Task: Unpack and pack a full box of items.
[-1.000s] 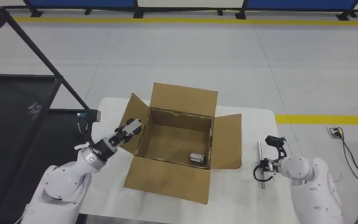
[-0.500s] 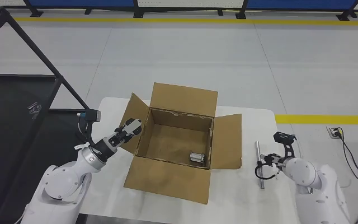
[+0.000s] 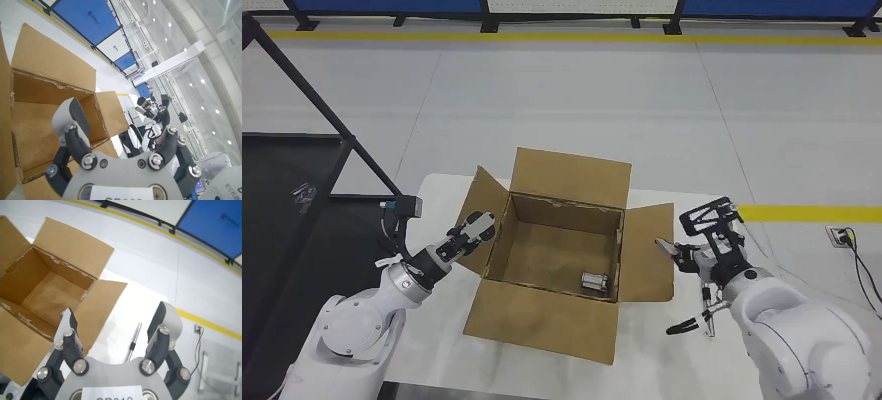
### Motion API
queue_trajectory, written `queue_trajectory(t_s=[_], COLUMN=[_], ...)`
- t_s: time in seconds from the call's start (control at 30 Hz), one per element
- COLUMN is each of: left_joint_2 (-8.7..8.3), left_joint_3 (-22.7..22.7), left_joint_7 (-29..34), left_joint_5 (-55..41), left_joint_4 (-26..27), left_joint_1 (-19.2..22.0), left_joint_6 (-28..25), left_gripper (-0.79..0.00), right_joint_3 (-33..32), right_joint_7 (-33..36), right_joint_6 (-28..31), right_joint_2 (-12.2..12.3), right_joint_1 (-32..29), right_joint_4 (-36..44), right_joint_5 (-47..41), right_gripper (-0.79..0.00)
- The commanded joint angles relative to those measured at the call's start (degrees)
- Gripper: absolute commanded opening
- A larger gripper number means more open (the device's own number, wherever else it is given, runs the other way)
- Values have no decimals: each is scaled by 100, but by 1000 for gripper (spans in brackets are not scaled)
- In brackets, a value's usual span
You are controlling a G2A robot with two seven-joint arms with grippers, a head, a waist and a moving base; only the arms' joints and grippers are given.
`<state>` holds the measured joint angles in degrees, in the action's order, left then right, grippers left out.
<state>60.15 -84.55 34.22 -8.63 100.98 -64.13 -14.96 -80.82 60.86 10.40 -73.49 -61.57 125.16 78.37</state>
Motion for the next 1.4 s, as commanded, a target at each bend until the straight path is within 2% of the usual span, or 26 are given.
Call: queue_trajectory(t_s=[0.0,0.13,0.27,0.37,0.5,0.67,0.87,1.07,1.37], left_joint_2=[1,-11,-23,-40,-47,-52,-42,-33,-27], left_joint_3=[-82,-378,-691,-941,-1070,-1070,-891,-819,-779], left_joint_7=[-140,-412,-513,-453,-365,-202,-172,-205,-235], left_joint_5=[-78,-117,-412,-580,-749,-912,-794,-812,-788], left_joint_4=[58,174,223,248,336,275,213,116,73], left_joint_1=[-114,-406,-638,-766,-898,-827,-660,-544,-464], left_joint_6=[-62,-255,-359,-476,-532,-448,-349,-252,-158], left_gripper=[0,0,0,0,0,0,0,0,0], right_joint_3=[560,1579,2551,3148,3894,4527,5008,5252,5483], right_joint_7=[271,861,1309,1339,1077,1046,817,500,306], right_joint_6=[514,908,1155,1395,1617,1916,2071,2254,2210], right_joint_2=[-21,-161,-409,-620,-936,-1313,-1724,-2068,-2468], right_joint_1=[628,1994,3306,4044,4623,5034,5205,5232,5296], right_joint_4=[-290,-1442,-3170,-4575,-6160,-7646,-8800,-9637,-10357], right_joint_5=[-70,-444,-1182,-1672,-1978,-2319,-2500,-2673,-2632], right_gripper=[0,0,0,0,0,0,0,0,0])
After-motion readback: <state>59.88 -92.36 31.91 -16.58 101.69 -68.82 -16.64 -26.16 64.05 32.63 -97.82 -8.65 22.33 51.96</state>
